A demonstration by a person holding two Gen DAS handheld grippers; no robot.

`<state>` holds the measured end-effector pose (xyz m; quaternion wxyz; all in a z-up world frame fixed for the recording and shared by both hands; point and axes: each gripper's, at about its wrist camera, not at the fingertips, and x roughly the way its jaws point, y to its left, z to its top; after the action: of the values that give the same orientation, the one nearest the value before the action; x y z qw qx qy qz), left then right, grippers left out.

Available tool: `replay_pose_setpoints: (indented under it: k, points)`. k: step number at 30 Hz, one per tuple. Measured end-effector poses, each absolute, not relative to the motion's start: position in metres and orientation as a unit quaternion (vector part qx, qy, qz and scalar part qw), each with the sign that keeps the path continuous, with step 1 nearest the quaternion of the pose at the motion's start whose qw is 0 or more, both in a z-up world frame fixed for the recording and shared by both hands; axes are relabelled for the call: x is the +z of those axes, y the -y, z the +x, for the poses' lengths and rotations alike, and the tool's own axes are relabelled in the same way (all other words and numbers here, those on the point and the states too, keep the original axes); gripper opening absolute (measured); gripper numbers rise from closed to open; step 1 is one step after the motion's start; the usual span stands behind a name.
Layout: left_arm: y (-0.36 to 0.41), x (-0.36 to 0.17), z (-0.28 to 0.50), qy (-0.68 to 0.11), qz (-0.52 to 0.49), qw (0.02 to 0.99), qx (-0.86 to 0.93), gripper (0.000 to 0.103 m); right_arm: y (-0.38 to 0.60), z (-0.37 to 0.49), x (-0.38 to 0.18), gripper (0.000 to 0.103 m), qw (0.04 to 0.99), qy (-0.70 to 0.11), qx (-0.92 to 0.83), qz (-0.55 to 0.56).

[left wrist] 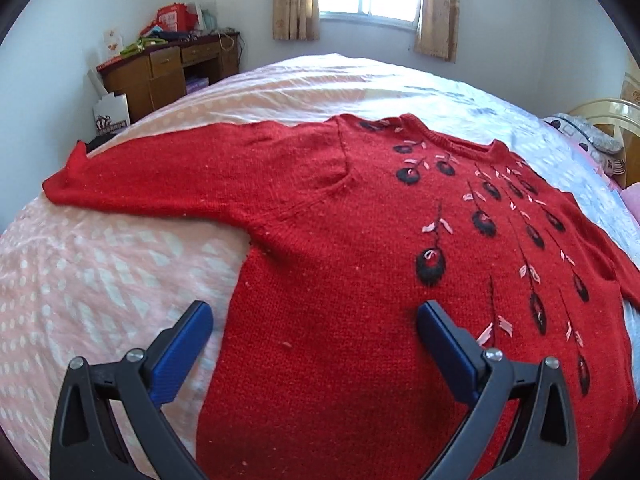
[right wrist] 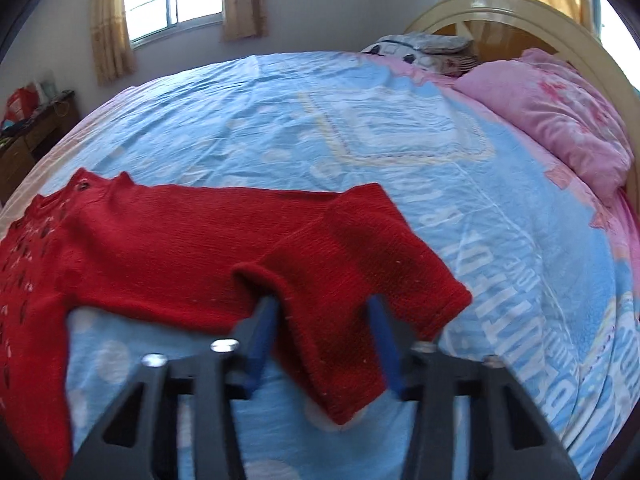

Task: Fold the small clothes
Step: 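Grasp the cuff of the sweater sleeve with the right gripper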

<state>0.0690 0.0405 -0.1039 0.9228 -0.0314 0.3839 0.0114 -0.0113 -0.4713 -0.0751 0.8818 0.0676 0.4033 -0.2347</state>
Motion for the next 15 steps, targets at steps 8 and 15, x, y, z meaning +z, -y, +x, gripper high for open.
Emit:
replay_pose_setpoints:
  k: [8, 15]
  points:
    - [-0.045, -0.105, 0.069, -0.369, -0.044, 0.928, -0.001, 0.103, 0.503, -0.011, -0.042, 0.008, 0.867, -0.382, -0.193, 0.255]
    - [-0.045, -0.106, 0.071, -0.362, -0.048, 0.931, -0.006, 0.103, 0.448, 0.024, 0.040, 0.008, 0.887, -0.323, -0.079, 0.321]
